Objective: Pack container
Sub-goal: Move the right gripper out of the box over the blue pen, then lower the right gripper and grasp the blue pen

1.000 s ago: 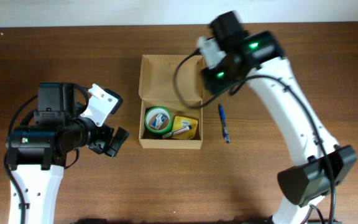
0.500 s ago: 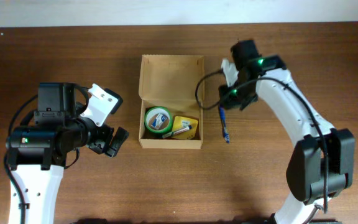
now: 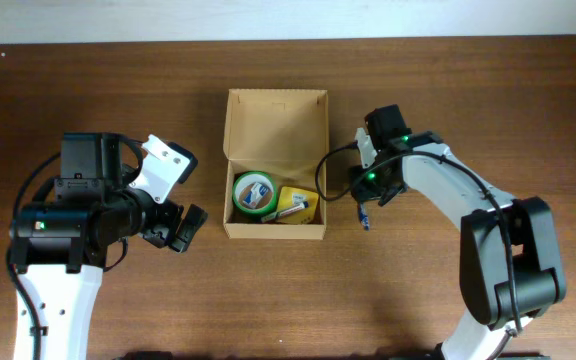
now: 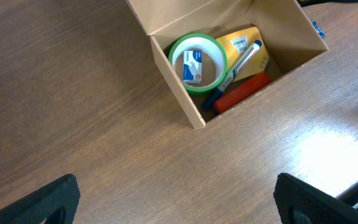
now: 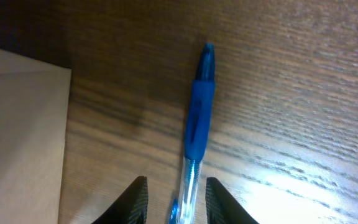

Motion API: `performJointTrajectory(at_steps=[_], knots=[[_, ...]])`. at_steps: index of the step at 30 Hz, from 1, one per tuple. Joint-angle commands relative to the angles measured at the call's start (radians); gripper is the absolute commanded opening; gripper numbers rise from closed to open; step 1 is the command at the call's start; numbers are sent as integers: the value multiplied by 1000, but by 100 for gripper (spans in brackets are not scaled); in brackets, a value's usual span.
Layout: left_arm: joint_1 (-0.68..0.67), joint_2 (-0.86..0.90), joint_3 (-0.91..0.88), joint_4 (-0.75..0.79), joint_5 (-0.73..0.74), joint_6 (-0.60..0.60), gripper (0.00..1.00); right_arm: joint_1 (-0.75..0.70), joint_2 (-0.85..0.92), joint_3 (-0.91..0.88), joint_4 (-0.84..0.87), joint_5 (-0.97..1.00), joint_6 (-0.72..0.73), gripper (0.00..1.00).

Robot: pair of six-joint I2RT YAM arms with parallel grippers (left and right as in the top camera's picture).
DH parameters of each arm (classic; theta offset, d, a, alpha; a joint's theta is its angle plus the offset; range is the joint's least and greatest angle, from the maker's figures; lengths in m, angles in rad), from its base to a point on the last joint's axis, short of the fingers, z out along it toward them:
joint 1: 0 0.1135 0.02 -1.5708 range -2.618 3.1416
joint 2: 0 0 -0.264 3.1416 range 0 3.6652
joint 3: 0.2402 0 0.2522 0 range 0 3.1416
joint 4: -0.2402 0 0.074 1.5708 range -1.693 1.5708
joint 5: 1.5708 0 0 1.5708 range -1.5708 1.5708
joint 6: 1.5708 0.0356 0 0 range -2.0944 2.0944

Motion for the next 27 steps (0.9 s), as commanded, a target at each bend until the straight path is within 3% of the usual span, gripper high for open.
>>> performJointTrajectory(at_steps=[1,13,19,27], knots=[[6,3,0,2,-3,-9,99,38,-23,-24,35,55,19,32],[6,3,0,2,-3,-9,100,74,-23,-35,87,124,64,32],[6,3,0,2,-3,-9,100,74,-36,-32,76,46,64,31],[6,3,0,2,-3,-9,100,60,-193,-26,75,45,63,31]])
